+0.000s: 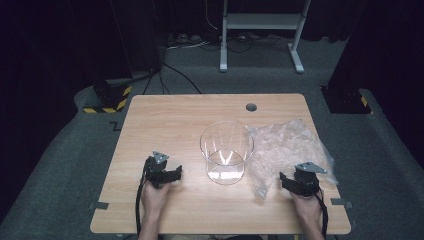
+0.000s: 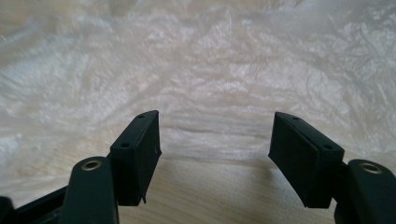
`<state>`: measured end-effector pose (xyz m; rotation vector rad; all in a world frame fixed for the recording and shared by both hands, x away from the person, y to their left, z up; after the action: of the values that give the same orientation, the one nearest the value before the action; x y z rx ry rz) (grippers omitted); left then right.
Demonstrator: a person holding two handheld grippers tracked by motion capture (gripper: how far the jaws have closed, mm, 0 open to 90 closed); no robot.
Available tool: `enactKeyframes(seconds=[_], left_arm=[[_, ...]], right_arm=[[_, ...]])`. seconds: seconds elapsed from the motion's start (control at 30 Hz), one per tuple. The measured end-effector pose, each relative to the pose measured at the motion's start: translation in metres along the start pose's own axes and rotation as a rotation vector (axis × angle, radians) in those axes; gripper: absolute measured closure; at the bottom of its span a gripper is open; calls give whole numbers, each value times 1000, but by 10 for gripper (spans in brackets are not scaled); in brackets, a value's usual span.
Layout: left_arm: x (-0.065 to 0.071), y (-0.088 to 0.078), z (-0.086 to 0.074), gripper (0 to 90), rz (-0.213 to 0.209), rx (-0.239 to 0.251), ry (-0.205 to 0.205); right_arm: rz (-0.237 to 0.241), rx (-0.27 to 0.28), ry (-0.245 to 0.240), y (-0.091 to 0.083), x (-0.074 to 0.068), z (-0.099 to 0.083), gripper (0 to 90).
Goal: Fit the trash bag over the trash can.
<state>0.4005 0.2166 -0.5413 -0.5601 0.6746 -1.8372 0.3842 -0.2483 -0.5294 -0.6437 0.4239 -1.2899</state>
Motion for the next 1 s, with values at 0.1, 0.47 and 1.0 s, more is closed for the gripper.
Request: enactKeyframes(seconds=[0.1, 0.47, 1.0], left_arm=[[0, 0, 0, 164, 0, 0, 0], [0, 0, 0, 164, 1, 1, -1], [0, 1, 1, 164, 3, 1, -2]], right_arm=[[10, 17, 9, -2, 0, 3, 342], [37, 32, -20, 8, -7, 20, 320], [58, 14, -50, 34, -17, 50, 275]])
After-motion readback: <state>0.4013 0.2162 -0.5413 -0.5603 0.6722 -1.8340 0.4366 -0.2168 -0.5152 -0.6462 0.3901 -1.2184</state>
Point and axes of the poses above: each handheld gripper's, and its own axes: y roughly forward along the jaws, z roughly out of its top, x roughly to its right, the point moved 2 cm from there along y, roughly forward along the jaws, and after that the axes turned 5 degrees about -z, right-handed, at the moved point
